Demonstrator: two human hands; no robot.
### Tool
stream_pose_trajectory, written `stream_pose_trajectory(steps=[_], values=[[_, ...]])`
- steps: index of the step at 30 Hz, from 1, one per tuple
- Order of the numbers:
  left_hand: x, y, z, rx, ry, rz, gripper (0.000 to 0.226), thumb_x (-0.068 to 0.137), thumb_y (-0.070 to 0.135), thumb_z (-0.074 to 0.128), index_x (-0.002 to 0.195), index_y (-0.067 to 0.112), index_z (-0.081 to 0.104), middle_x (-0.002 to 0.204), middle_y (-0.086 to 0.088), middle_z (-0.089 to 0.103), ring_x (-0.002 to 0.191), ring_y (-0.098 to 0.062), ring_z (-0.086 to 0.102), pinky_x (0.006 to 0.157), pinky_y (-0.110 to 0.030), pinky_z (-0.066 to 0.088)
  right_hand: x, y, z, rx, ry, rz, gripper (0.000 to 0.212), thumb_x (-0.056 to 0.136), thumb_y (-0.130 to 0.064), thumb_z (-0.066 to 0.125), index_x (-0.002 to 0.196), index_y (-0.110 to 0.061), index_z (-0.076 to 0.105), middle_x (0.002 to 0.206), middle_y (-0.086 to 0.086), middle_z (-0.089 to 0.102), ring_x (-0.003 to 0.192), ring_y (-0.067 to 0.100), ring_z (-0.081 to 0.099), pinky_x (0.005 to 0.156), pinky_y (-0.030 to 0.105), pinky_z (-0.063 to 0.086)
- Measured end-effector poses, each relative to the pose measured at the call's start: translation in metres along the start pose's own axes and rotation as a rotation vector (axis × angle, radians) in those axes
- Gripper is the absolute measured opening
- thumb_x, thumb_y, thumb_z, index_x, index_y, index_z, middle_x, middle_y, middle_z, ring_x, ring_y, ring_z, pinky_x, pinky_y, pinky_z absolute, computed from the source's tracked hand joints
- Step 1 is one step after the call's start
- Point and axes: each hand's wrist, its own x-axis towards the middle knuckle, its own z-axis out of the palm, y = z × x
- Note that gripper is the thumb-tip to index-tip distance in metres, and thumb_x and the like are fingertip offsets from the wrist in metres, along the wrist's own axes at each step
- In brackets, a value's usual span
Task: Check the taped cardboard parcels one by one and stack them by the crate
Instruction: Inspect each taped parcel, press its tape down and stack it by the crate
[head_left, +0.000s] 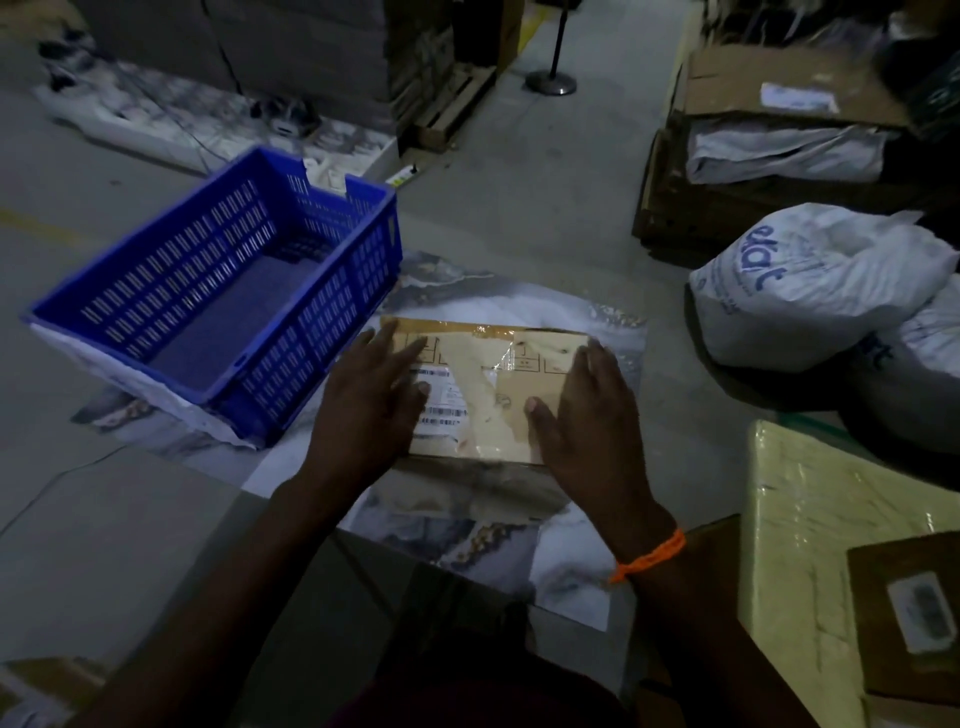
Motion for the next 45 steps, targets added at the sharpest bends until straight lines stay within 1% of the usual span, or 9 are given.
stream_pose_trajectory(steps=[5,17,22,28,34,39,41,43,45], values=[[-0.002,0.011,0.018,0.305,-0.155,0.295,0.054,0.104,0.041,0.031,0.151,0.018,0.045,0.161,-0.008,0.037,0.149,-0.027,0.033,0.117,-0.056,0.033,-0.006,-0.04,0.019,-0.185,-0.165,-0.216,0.07,0.106,-0.05,0.021,0.156,-0.005,0.038,0.166,0.016,0.032,0.154,0.028,0.029,0.123,0.057,0.027],[-0.006,0.012,0.013,0.213,-0.118,0.323,0.046,0.105,0.036,0.039,0.138,0.013,0.062,0.146,-0.007,0.057,0.14,-0.024,0.048,0.113,-0.047,0.042,-0.014,-0.04,0.022,-0.159,-0.197,-0.225,0.072,0.107,-0.052,0.01,0.159,-0.008,0.036,0.167,0.012,0.029,0.157,0.021,0.023,0.128,0.045,0.017],[-0.034,-0.002,0.006,0.201,-0.091,0.458,0.043,0.104,0.037,0.042,0.134,0.016,0.064,0.145,-0.002,0.057,0.141,-0.017,0.046,0.12,-0.041,0.026,-0.051,-0.016,0.002,-0.089,-0.023,-0.276,0.057,0.106,-0.045,0.04,0.143,-0.005,0.058,0.152,0.013,0.053,0.145,0.024,0.046,0.12,0.05,0.036],[-0.07,-0.024,0.005,0.219,-0.079,0.497,0.048,0.103,0.038,0.044,0.146,0.016,0.051,0.156,-0.003,0.042,0.15,-0.018,0.031,0.125,-0.043,0.016,-0.09,0.009,0.0,-0.185,-0.009,-0.325,0.065,0.103,-0.047,0.046,0.153,-0.007,0.046,0.163,0.011,0.038,0.153,0.023,0.033,0.125,0.046,0.024],[-0.075,-0.02,0.01,0.117,-0.071,0.416,0.046,0.101,0.036,0.051,0.142,0.016,0.056,0.153,-0.001,0.048,0.148,-0.016,0.037,0.121,-0.053,0.029,-0.097,0.007,0.005,-0.133,-0.022,-0.271,0.062,0.104,-0.045,0.045,0.155,-0.01,0.044,0.165,0.007,0.036,0.156,0.019,0.027,0.127,0.047,0.022],[-0.061,-0.011,0.003,-0.065,-0.038,0.33,0.045,0.1,0.039,0.051,0.137,0.016,0.061,0.154,-0.003,0.046,0.147,-0.02,0.038,0.116,-0.05,0.037,-0.077,0.004,-0.007,0.149,0.055,-0.2,0.054,0.102,-0.042,0.055,0.145,-0.009,0.056,0.155,0.008,0.05,0.145,0.019,0.043,0.117,0.039,0.039],[-0.047,-0.009,-0.002,-0.177,0.023,0.157,0.051,0.098,0.042,0.056,0.142,0.017,0.055,0.16,-0.005,0.038,0.148,-0.021,0.035,0.114,-0.04,0.038,-0.061,0.006,-0.015,0.289,0.103,-0.04,0.06,0.098,-0.039,0.066,0.148,-0.011,0.051,0.154,0.011,0.048,0.142,0.021,0.044,0.112,0.026,0.042],[-0.027,-0.01,-0.008,-0.269,-0.027,-0.144,0.071,0.093,0.048,0.066,0.154,0.023,0.038,0.163,-0.004,0.031,0.148,-0.021,0.033,0.116,-0.043,0.035,-0.036,0.012,-0.023,0.382,0.06,0.186,0.07,0.094,-0.043,0.071,0.153,-0.015,0.045,0.154,0.009,0.047,0.14,0.022,0.046,0.109,0.031,0.048],[-0.011,-0.01,-0.014,-0.467,-0.168,-0.37,0.078,0.085,0.049,0.074,0.152,0.031,0.039,0.153,-0.002,0.048,0.137,-0.022,0.048,0.112,-0.052,0.042,-0.013,0.014,-0.029,0.582,-0.151,0.341,0.07,0.092,-0.045,0.072,0.152,-0.021,0.046,0.147,0.002,0.057,0.136,0.019,0.054,0.107,0.037,0.052]])
